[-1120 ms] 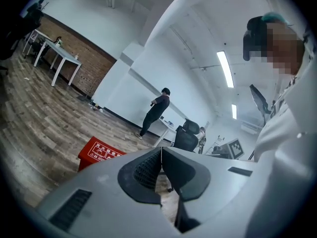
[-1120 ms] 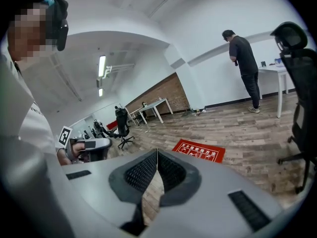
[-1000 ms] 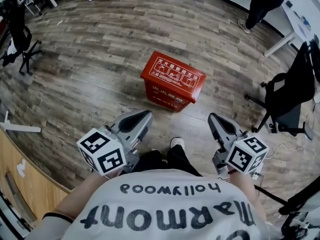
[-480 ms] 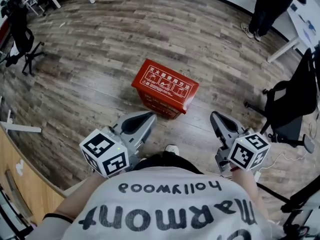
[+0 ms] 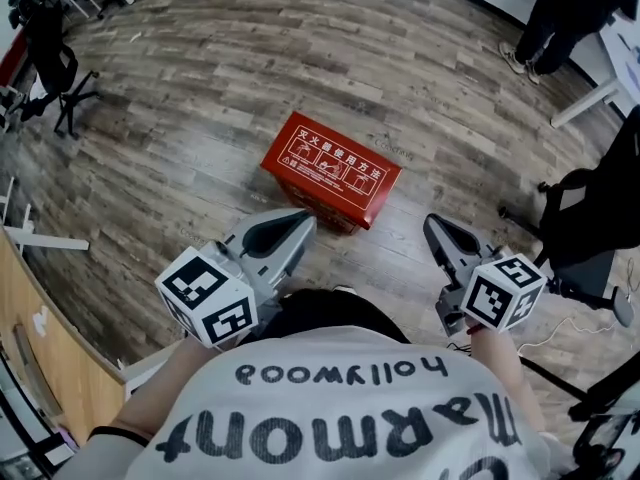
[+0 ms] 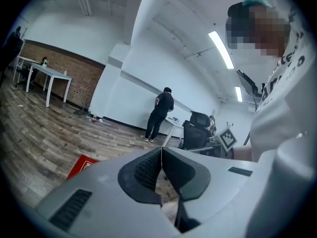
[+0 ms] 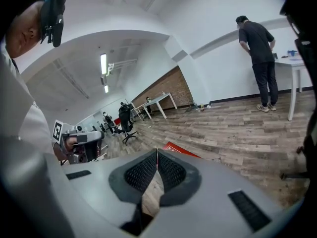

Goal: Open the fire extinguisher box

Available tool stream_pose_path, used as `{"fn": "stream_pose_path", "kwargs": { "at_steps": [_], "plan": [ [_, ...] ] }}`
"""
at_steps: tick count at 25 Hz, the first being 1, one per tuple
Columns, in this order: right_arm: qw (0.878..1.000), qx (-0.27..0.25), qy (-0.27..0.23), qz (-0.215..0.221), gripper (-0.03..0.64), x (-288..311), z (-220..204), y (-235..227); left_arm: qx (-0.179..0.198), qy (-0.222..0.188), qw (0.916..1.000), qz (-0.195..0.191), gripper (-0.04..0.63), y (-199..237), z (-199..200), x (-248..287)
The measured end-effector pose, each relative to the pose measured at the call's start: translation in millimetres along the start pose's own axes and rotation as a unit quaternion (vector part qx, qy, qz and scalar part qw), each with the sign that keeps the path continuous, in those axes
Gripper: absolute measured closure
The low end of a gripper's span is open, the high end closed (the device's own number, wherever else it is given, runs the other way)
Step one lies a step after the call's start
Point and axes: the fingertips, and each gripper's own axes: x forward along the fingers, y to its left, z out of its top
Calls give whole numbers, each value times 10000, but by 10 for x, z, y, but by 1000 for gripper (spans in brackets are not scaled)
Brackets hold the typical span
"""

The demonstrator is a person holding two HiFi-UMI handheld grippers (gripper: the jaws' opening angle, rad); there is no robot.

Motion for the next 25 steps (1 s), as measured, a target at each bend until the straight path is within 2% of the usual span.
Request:
{"fn": "stream_pose_path", "kwargs": {
  "at_steps": [2,6,13,16,20,23,25],
  "plan": [
    [9999,98,87,30,607,45,-69,-18,-112,112,9999,48,586,41,-64,-3],
    [9996,167,227,-35,607,147,-160,-95,-166,332,9992,-113,586,86,-167,13],
    [9981,361,289,-397,606,353,-153,-149,-320,694,9964,-357,586,421,-225,108],
    [9970,476,293,-532,607,494,-185,-169,-295,885,9948,-416,586,662,-247,142],
    [9984,265,34,-498,606,744,-124,-119,-203,1113,9922,-527,586,994,-260,187],
    [9985,265,135,-467,605,969,-130,-101,-98,1416,9886,-504,584,1329,-316,201],
    [9981,265,236,-505,604,1113,-175,-127,-182,1607,9853,-547,584,1588,-393,215]
  ]
}}
